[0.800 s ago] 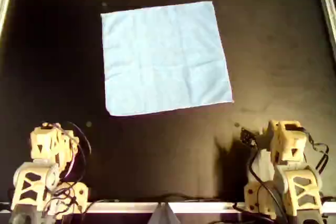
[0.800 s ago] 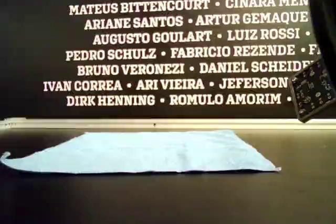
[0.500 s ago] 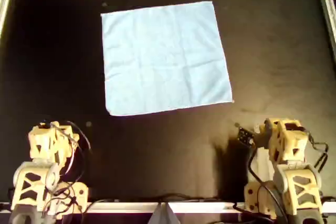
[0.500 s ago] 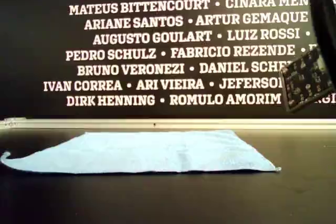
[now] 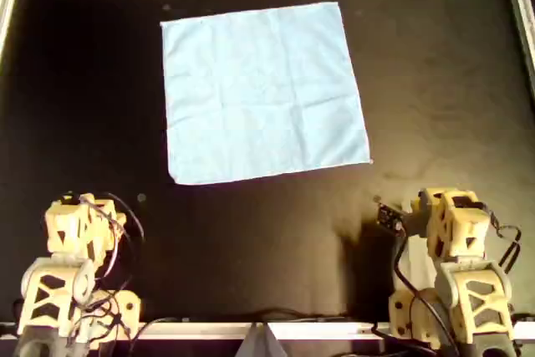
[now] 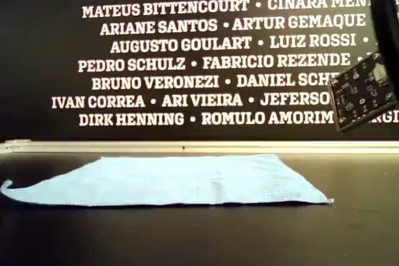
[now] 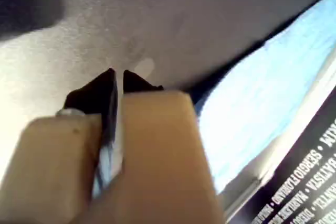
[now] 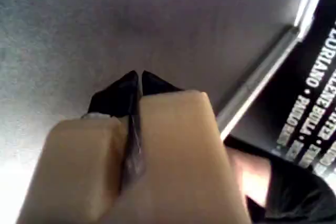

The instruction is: Fold a cloth

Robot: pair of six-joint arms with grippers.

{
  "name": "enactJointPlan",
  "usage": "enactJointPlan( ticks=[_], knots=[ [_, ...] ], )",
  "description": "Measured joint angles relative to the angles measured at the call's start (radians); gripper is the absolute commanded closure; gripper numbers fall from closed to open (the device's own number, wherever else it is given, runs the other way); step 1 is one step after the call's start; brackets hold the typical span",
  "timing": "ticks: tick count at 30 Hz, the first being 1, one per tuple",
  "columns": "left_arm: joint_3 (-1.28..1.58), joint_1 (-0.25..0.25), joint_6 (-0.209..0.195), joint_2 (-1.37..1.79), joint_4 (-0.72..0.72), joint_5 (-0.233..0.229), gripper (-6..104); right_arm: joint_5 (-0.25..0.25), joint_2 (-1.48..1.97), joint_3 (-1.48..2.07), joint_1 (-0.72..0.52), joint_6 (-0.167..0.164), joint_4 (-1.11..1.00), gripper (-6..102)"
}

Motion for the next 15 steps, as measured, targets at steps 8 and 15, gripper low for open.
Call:
enactJointPlan(
  ticks=[8,15],
  knots=[
    [0.0,0.0,-0.006,0.0,-0.031,0.0,87,-0.003,0.014,-0.002,0.006,0.0,-0.058,83],
    [0.0,0.0,-0.003,0.0,-0.175,0.003,44,-0.005,0.014,0.0,0.032,0.002,-0.12,44]
  ],
)
